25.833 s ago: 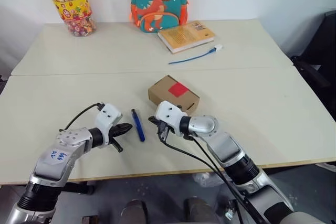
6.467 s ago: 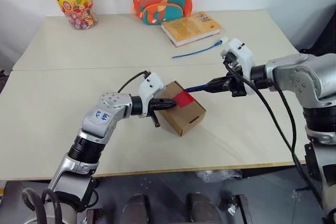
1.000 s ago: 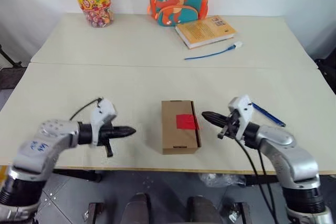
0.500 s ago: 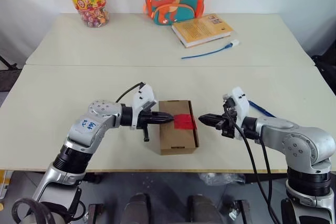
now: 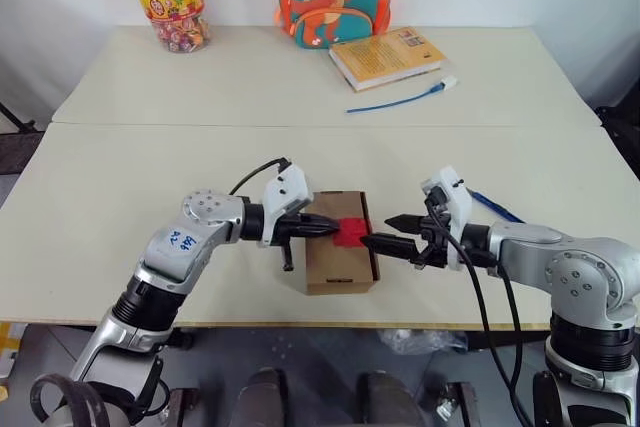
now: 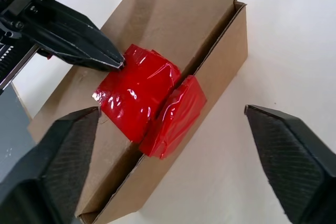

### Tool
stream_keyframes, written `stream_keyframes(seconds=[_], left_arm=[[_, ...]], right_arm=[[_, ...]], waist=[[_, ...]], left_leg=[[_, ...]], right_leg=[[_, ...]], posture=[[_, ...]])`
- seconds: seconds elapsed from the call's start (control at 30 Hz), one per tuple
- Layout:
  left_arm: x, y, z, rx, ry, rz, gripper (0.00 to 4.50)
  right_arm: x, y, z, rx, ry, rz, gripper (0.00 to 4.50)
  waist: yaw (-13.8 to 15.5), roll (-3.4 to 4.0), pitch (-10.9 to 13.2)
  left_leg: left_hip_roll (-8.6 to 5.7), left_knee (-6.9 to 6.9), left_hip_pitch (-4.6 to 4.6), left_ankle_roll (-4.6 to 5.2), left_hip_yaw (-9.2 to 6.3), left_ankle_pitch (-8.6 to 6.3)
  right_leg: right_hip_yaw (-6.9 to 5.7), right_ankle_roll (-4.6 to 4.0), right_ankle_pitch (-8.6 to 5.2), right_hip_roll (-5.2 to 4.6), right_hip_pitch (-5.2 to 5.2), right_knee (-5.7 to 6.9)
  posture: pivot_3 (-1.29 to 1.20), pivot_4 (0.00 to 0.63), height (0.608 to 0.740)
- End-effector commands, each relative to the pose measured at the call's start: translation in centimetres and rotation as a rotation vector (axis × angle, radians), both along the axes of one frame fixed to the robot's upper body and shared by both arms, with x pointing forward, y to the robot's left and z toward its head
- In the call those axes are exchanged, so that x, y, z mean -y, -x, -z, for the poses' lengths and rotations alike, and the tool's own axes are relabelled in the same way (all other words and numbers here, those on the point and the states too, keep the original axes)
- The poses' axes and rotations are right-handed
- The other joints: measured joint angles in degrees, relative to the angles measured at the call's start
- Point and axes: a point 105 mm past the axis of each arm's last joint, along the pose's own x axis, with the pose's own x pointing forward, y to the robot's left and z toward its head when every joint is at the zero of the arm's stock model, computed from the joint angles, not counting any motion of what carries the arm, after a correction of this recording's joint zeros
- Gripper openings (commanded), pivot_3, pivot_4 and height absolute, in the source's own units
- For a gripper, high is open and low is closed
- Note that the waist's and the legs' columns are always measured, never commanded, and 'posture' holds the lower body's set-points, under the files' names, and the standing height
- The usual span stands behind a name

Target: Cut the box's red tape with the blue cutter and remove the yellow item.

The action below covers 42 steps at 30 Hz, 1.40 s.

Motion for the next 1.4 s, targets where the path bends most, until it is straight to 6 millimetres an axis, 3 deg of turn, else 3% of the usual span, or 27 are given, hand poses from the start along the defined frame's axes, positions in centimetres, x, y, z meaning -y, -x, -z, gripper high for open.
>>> stream_keyframes(seconds=[0.03,0.23,0.47,0.87,1.0,1.4], left_arm=[[0.1,0.4,1.3,-0.039,-0.031,0.0,0.0],[-0.2,0.7,1.6,-0.05,-0.04,-0.004,0.0],[-0.1,0.9,1.9,-0.049,-0.054,-0.001,0.0],[-0.1,0.8,2.0,-0.05,-0.061,-0.003,0.0],[0.0,1.0,2.4,-0.058,-0.065,0.001,0.0],[-0.1,1.3,2.9,-0.069,-0.065,-0.008,0.0]], right_arm=[[0.7,-0.8,0.1,0.042,0.044,0.033,4.47],[2.2,-1.7,0.7,0.037,0.093,0.076,4.47],[2.7,-1.6,1.6,0.009,0.141,0.078,4.47],[0.4,-2.2,1.2,0.025,0.287,0.057,4.47],[1.8,-2.9,2.3,0.127,0.515,0.055,4.47],[1.2,-2.2,5.9,0.139,0.506,-0.004,4.47]], waist=[[0.0,0.0,0.0],[0.0,-0.01,-0.01],[0.06,-0.02,-0.02],[-0.03,-0.07,-0.06],[-0.01,-0.19,-0.16],[-0.18,-0.43,-0.31]], left_leg=[[0.0,0.01,0.0,0.0,0.01,0.0],[0.0,0.02,0.03,0.01,0.06,-0.01],[0.0,0.03,0.06,0.02,0.08,-0.01],[0.02,0.04,0.17,0.02,0.09,-0.01],[0.02,0.03,0.19,0.04,0.09,-0.02],[0.04,0.02,0.31,0.19,0.15,-0.1]], right_leg=[[0.0,0.0,0.0,0.0,-0.01,-0.01],[0.06,0.0,0.0,0.0,-0.03,-0.03],[0.09,0.0,0.0,0.0,-0.01,-0.04],[0.12,0.0,0.0,0.0,0.07,-0.01],[0.13,0.0,0.0,-0.01,0.07,-0.03],[0.16,0.01,0.0,0.0,0.18,-0.09]], posture=[[0.0,0.15,0.74],[0.0,0.15,0.74],[0.0,0.15,0.74],[0.0,0.15,0.74],[0.0,0.15,0.74],[0.0,0.15,0.74]])
